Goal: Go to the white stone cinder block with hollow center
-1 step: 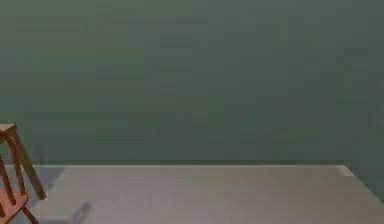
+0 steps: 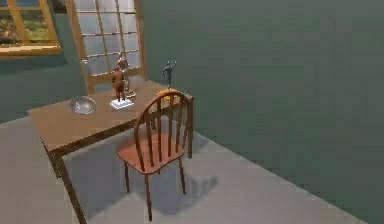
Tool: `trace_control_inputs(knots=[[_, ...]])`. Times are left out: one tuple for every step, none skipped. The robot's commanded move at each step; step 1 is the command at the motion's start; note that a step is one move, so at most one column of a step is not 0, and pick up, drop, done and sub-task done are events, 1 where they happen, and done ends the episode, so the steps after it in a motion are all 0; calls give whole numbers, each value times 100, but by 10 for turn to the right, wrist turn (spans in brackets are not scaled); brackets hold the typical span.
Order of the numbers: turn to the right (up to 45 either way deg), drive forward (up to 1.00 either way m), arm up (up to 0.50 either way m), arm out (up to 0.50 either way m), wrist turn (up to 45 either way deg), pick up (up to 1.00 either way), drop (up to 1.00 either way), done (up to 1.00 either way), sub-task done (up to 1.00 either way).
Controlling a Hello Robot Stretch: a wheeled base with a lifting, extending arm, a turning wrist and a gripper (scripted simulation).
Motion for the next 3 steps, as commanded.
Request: trace_control_inputs(knots=[[-450, 0, 0, 0, 0, 0, 0, 0, 0], [-210, 0, 0, 0, 0, 0, 0, 0, 0], [0, 100, 0, 0, 0, 0, 0, 0, 0]])
